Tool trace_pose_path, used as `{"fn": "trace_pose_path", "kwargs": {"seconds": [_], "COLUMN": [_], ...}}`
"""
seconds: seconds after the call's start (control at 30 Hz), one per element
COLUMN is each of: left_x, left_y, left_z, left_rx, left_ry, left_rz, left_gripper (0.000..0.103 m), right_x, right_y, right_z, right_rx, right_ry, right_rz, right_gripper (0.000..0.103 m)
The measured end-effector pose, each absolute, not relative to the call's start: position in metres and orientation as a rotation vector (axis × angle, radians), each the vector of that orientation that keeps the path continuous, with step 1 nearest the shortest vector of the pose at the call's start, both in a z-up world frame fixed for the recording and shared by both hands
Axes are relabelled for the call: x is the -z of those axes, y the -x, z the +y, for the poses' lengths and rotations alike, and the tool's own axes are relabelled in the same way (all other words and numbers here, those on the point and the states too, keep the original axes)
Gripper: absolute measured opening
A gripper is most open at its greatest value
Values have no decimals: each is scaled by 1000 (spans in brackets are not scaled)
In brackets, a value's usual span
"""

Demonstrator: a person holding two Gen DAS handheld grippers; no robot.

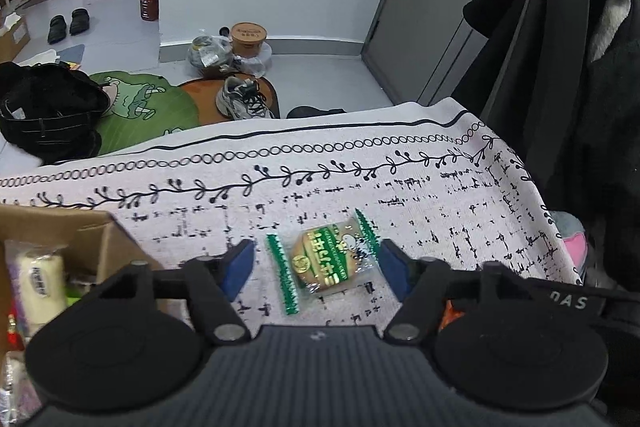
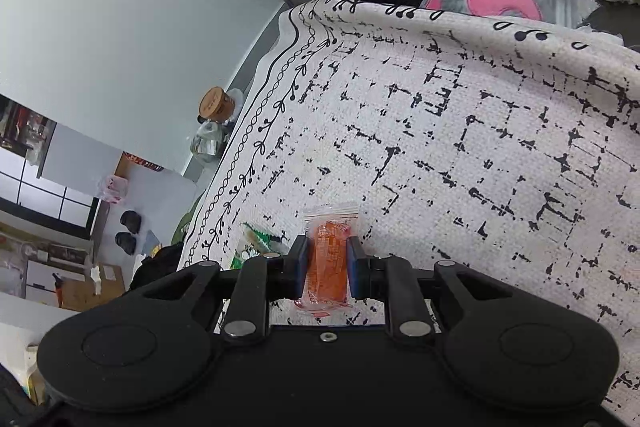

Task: Organize snacks
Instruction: 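Grasp the orange stick packet with the right tool while the left tool grasps the green-wrapped bun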

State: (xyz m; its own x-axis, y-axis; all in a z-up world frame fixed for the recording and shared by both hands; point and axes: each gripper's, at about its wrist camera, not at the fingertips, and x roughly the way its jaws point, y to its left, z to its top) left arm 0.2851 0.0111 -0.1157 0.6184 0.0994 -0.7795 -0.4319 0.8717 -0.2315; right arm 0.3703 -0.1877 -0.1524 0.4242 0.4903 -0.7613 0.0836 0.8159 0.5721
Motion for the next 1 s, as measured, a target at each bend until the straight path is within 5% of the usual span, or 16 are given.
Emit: {"fn": "trace_pose_path", "kwargs": {"seconds": [0.17, 0.73, 0.8, 1.0], "left_x": [129, 170, 170, 165], "left_y": [-301, -325, -322, -315], "left_z": [9, 10, 12, 19], "left_rx": [-326, -411, -419, -400], "left_ry": [489, 526, 534, 561], "left_rz": [881, 945, 933, 910], "left_gripper": [89, 89, 86, 54], "right_x": [153, 171, 170, 169], "right_y": [-373, -379, -379, -378], "right_z": [-195, -191, -191, -192], "right_rx": [-234, -171, -177, -190], "right_ry": [-609, -534, -537, -544], "right_rz": [1110, 1143, 1155, 1172], "right_gripper": [20, 26, 26, 32]}}
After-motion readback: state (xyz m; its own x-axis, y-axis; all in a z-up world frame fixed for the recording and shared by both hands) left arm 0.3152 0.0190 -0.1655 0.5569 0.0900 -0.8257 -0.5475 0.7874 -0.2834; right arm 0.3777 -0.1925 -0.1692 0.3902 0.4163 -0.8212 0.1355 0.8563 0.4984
